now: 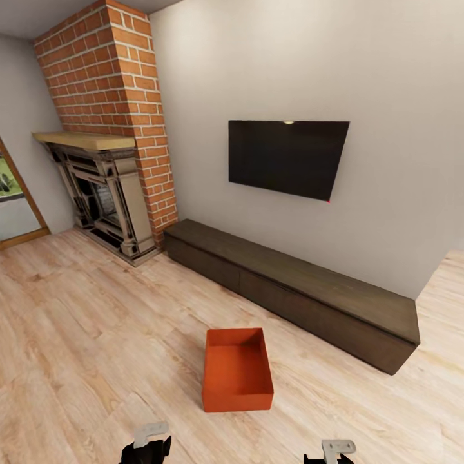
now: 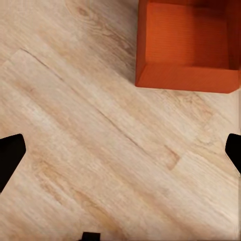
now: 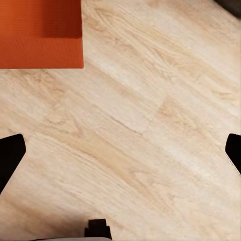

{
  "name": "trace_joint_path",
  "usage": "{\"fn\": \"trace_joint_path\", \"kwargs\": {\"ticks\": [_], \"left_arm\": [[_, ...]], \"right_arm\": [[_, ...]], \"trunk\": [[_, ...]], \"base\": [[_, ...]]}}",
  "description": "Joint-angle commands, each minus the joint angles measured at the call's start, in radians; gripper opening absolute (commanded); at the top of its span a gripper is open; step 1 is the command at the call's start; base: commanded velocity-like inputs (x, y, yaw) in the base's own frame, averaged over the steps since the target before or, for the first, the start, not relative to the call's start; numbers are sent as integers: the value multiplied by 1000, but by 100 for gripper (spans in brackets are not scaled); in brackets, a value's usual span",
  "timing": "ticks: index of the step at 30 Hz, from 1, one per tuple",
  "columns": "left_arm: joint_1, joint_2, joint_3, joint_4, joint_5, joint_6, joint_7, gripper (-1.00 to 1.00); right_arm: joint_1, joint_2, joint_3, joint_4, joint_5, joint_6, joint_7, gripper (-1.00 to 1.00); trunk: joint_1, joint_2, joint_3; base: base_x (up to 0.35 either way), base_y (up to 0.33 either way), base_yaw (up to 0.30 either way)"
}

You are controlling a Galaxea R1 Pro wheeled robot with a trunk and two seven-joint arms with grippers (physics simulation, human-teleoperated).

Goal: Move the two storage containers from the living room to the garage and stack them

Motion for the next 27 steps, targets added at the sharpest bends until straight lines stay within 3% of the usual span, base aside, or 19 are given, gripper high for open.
{"fn": "trace_joint_path", "kwargs": {"ticks": [1, 8, 27], "left_arm": [[-2, 0, -8, 5, 10, -7, -4, 100], [-2, 0, -7, 5, 10, -8, -5, 100], [-2, 0, -6, 5, 9, -9, -4, 100]], "right_arm": [[-1, 0, 6, 1, 1, -2, -7, 100], [-1, 0, 6, 1, 1, -2, -7, 100], [-1, 0, 6, 1, 2, -3, -7, 100]], "trunk": [[1, -2, -2], [1, -2, -2], [1, -2, -2]], "base": [[333, -137, 0], [332, -113, 0], [332, -6, 0]]}}
